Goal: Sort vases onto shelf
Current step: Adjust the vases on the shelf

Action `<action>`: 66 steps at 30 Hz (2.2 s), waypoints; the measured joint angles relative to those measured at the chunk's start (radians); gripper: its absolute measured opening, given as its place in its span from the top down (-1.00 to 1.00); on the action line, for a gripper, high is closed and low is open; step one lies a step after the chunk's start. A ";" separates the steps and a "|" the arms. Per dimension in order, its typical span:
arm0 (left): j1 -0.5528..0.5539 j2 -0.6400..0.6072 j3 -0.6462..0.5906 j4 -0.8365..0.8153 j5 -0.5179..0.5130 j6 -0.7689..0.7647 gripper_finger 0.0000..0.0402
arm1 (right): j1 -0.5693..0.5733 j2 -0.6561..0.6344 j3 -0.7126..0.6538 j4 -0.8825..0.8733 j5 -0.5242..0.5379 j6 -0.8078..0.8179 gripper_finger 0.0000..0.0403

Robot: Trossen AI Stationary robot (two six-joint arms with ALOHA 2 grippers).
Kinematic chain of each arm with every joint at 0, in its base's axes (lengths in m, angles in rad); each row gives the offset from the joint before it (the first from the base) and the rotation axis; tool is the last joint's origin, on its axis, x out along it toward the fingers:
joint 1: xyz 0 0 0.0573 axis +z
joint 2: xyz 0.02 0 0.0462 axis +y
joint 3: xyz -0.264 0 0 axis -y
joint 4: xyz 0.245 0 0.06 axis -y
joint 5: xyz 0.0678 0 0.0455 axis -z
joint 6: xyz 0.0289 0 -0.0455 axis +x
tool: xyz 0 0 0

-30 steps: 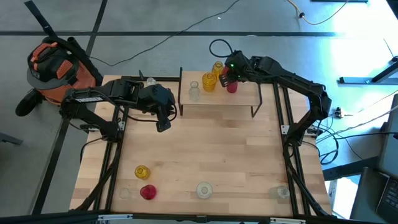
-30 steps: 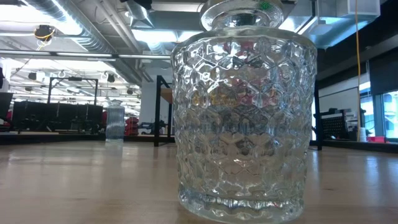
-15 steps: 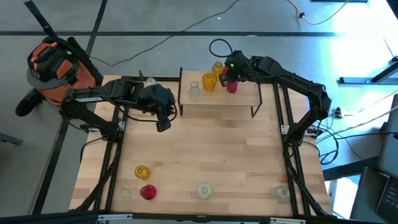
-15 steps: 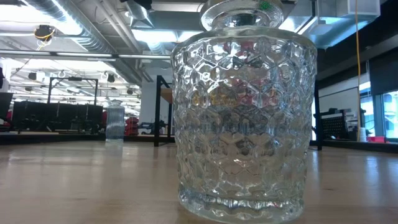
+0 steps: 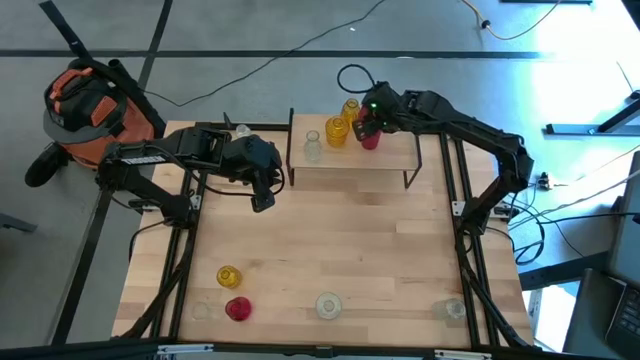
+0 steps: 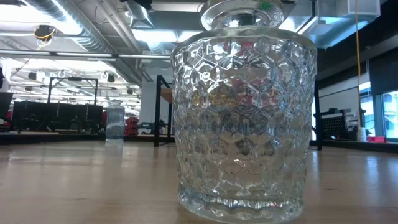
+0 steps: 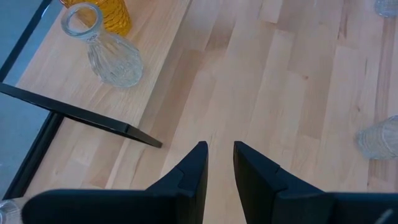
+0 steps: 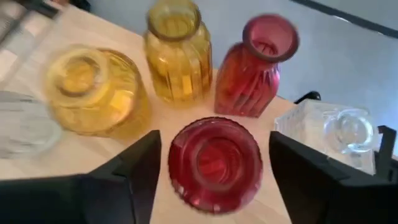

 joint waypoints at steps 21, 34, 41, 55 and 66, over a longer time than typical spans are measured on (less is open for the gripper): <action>0.458 0.053 0.024 0.420 0.429 0.118 0.68 | 0.140 -0.275 0.006 0.205 -0.105 -0.068 -0.12; 0.651 0.586 0.527 0.159 0.536 0.142 0.98 | 0.196 -0.280 0.006 0.082 -0.043 -0.124 -0.09; 0.662 0.734 0.621 0.021 0.511 0.171 0.99 | 0.196 -0.287 0.006 0.055 0.008 -0.180 -0.09; 0.630 0.774 0.623 0.085 0.629 0.151 1.00 | 0.099 -0.283 0.006 0.062 -0.029 -0.197 -0.09; 0.652 0.772 0.651 0.128 0.547 0.136 1.00 | -0.210 -0.123 0.007 0.289 -0.499 -0.385 0.27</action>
